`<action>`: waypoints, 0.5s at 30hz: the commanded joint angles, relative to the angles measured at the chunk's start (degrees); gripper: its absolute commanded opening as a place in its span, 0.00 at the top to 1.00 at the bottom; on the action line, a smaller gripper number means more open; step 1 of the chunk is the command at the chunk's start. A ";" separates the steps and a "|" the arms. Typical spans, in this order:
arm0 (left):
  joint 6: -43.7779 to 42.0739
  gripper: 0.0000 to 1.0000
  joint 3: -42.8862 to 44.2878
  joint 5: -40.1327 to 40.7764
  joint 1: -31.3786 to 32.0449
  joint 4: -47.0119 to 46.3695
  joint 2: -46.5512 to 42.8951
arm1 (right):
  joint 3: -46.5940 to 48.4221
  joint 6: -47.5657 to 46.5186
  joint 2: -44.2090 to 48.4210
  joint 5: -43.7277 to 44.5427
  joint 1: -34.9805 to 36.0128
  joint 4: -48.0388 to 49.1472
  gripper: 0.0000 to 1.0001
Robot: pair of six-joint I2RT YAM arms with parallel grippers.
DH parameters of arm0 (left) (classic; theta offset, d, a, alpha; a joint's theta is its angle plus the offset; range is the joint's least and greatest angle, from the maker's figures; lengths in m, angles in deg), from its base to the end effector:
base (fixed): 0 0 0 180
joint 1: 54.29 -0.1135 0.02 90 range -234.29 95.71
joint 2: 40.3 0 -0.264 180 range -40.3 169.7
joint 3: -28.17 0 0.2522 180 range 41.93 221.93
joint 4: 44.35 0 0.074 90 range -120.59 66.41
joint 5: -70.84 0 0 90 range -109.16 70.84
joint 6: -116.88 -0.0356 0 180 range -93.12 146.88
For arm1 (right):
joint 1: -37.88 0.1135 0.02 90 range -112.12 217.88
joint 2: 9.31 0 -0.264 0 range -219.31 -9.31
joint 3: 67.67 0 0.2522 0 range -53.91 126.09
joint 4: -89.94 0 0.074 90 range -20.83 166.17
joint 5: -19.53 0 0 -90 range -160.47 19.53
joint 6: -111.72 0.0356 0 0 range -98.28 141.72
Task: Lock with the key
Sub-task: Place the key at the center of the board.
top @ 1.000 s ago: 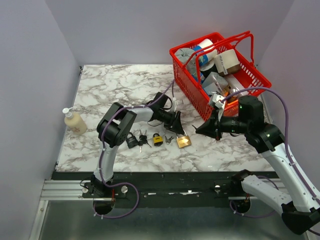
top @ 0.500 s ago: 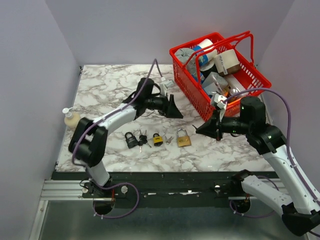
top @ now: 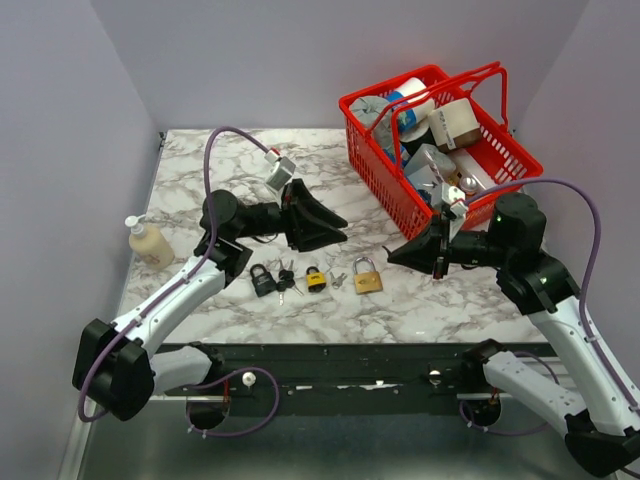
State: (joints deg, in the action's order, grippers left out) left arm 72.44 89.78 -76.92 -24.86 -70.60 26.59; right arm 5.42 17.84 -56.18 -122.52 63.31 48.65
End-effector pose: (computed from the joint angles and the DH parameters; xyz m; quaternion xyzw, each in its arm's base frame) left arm 0.2067 -0.1512 0.3664 0.3244 0.5471 -0.6563 0.4059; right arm 0.1310 0.0934 0.3927 -0.4387 0.6225 0.4443 0.4719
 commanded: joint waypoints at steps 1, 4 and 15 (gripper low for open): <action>-0.82 0.50 2.06 -0.26 4.23 -8.50 -0.10 | -1.58 3.79 0.91 -3.76 -0.12 6.70 0.99; -0.74 0.55 3.73 1.15 6.42 -9.21 1.39 | -1.41 5.44 0.73 -3.67 -0.03 6.87 0.99; -1.62 0.69 6.19 9.13 12.93 -5.79 4.74 | -2.03 9.85 0.11 -3.23 -0.03 10.48 0.99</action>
State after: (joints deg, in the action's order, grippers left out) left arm 72.40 93.52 -73.94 -13.50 -76.04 30.68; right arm 4.28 25.08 -55.98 -124.14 63.31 55.88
